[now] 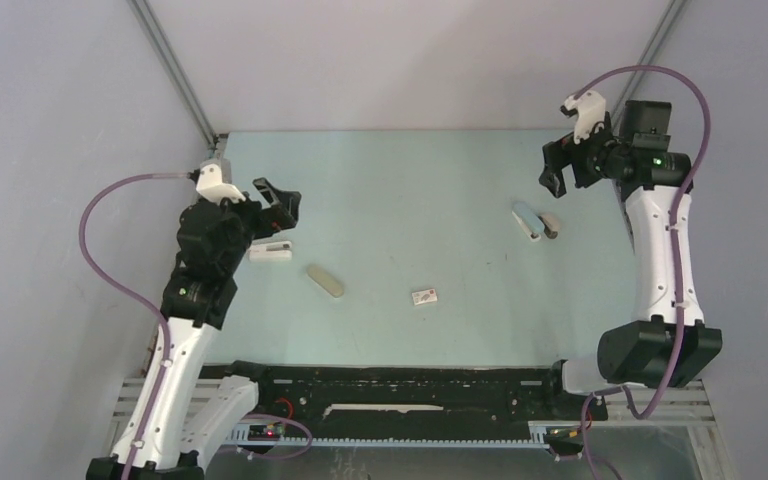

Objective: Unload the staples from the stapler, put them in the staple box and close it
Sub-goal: Reset both arms

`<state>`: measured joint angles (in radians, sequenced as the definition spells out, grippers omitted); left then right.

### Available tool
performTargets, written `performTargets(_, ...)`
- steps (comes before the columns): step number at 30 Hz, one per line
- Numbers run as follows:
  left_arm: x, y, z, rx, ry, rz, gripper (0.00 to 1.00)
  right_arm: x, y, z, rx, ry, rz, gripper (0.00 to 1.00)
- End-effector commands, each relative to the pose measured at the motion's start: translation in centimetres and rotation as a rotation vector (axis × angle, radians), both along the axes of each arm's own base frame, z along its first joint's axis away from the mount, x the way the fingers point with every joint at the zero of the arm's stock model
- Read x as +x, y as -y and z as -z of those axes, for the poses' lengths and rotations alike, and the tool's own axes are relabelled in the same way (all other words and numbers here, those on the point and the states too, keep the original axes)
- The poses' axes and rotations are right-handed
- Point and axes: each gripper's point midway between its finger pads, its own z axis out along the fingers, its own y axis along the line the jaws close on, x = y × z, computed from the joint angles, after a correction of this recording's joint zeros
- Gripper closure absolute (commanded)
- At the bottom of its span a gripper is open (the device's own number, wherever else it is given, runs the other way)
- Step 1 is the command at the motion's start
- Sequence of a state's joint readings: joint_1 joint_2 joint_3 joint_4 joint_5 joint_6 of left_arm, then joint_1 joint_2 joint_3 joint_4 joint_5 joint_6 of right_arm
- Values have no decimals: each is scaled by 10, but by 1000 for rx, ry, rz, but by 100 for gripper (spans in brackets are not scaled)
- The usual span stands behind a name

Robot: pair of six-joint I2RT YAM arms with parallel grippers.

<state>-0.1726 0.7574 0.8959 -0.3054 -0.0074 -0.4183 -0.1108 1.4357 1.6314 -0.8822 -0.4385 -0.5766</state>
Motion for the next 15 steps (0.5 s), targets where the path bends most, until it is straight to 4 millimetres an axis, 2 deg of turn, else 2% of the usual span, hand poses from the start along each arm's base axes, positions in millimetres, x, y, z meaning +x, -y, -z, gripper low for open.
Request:
performTargets(1, -1, 12, -38, -43, 52, 98, 0, -15, -11, -12, 117, -45, -42, 0)
performTargets(5, 1, 6, -50, -64, 54, 84, 0, -20, -14, -25, 229, -5, -5, 0)
performTargets(10, -3, -8, -62, -58, 57, 44, 0, -37, -28, -45, 421, -24, -38, 0)
performTargets(15, -7, -17, -65, -44, 53, 17, 0, -41, -25, -52, 490, -14, -31, 0)
